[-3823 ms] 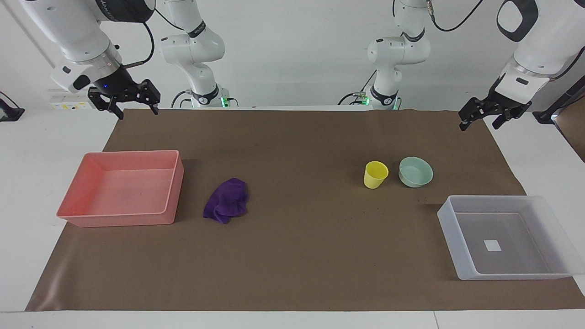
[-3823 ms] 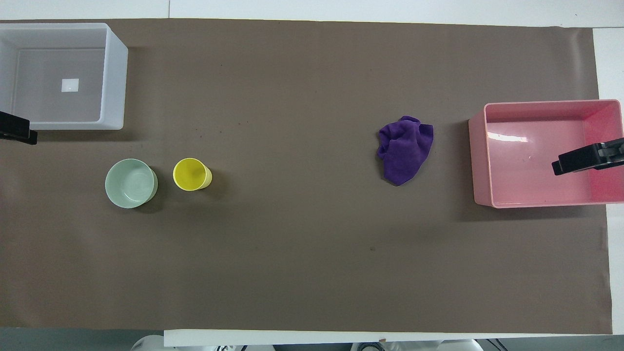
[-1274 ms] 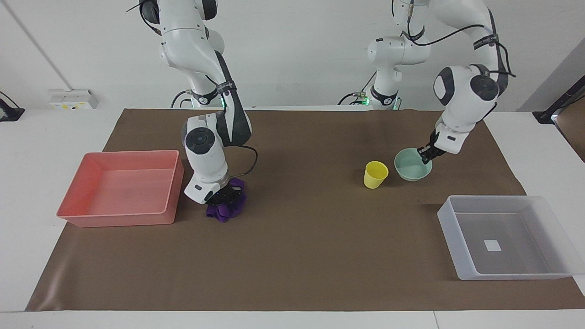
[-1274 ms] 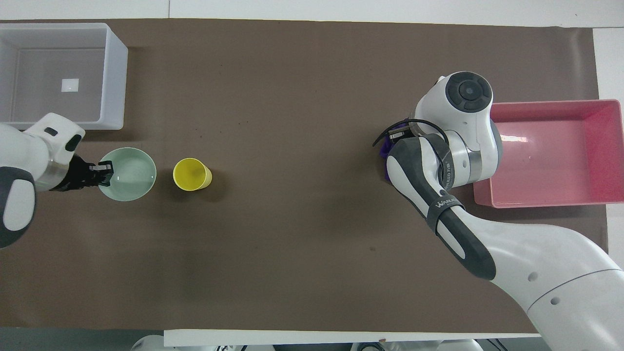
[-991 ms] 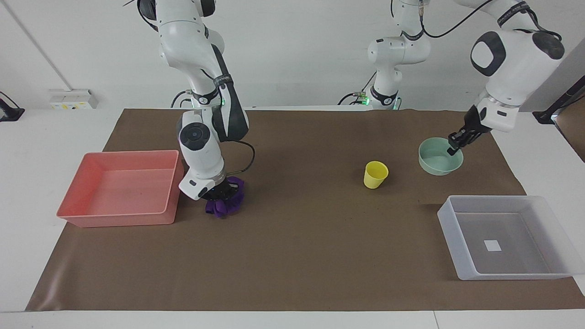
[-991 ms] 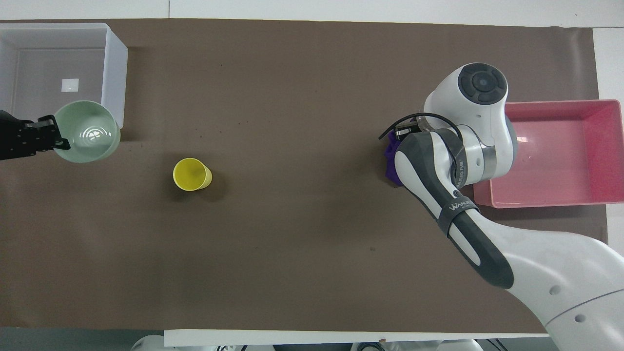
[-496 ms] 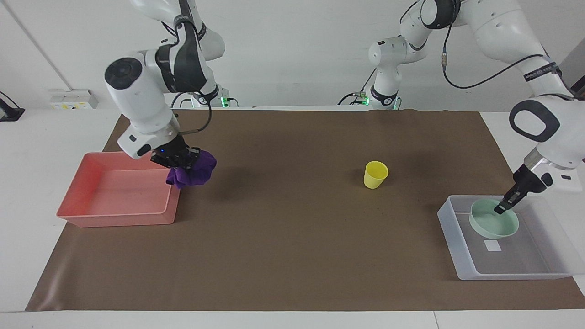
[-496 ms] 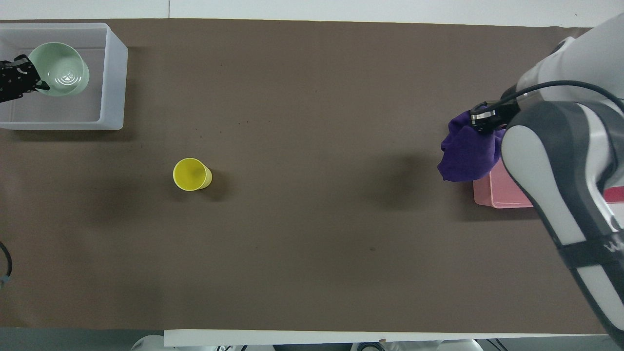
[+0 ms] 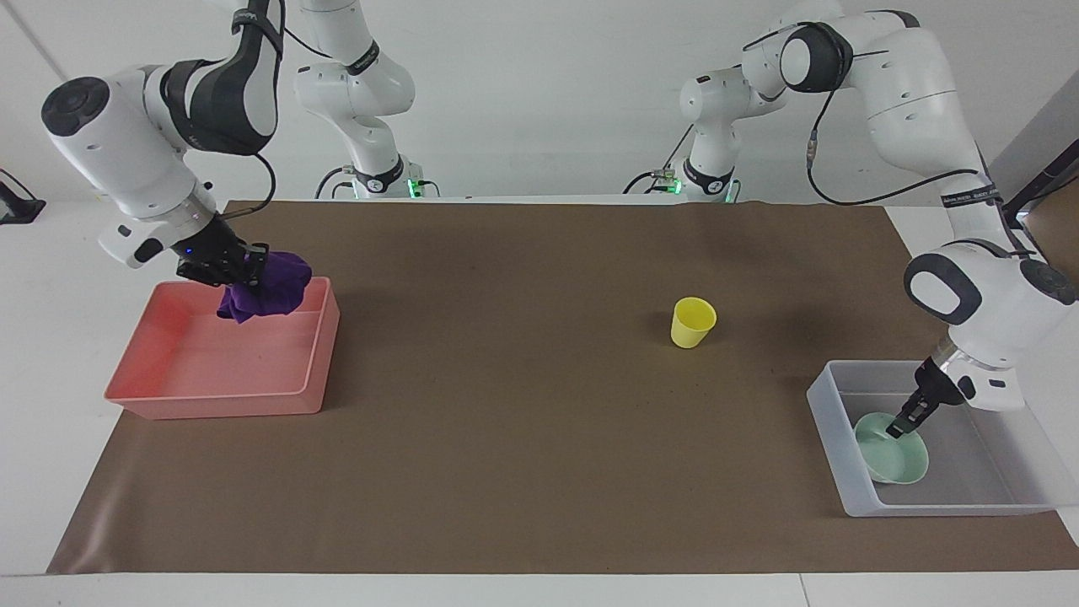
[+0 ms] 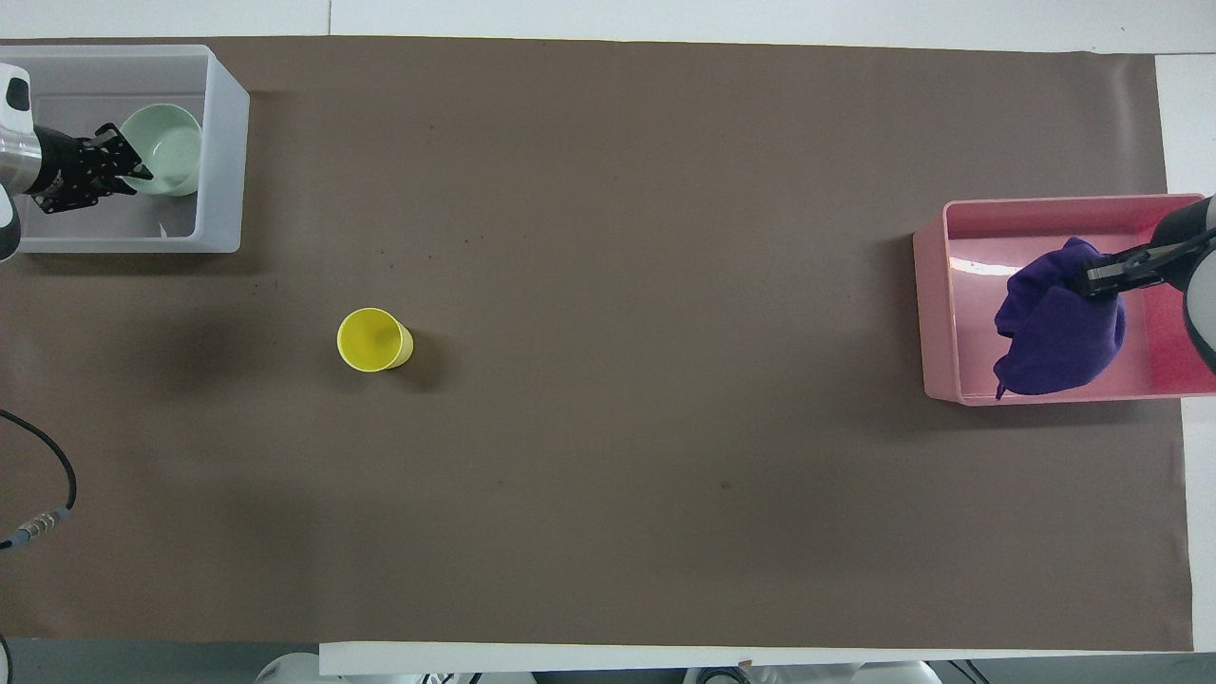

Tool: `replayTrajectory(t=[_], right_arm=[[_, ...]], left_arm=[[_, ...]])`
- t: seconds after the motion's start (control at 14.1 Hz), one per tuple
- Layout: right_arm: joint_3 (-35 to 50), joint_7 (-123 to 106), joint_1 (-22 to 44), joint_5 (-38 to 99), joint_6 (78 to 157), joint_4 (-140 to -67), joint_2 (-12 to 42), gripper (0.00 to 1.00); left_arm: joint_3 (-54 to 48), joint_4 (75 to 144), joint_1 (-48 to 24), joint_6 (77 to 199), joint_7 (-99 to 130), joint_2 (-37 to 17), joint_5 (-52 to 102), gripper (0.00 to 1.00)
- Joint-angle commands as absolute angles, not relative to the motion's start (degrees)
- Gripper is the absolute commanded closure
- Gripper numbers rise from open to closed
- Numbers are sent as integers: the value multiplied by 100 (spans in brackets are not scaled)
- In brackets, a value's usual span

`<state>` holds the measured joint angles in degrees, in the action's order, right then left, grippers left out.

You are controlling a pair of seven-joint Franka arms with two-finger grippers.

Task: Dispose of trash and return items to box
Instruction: 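Move the left gripper to the yellow cup and grasp its rim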

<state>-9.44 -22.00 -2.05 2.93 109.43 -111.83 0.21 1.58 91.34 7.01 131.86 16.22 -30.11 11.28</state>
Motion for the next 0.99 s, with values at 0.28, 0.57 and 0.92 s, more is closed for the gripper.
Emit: replayTrajectory(t=[0.28, 0.57, 0.92], right_arm=[[-870, -3146, -686, 255, 12602, -12180, 466, 91], [-853, -3059, -607, 264, 12692, -12182, 501, 19], [-800, -2350, -309, 316, 11833, -11744, 352, 0]], left_arm=[[193, 9244, -681, 10498, 1766, -1268, -182, 0], [123, 11516, -1579, 10833, 2434, -152, -18, 0], [114, 12911, -2100, 12305, 2671, 317, 53, 0]])
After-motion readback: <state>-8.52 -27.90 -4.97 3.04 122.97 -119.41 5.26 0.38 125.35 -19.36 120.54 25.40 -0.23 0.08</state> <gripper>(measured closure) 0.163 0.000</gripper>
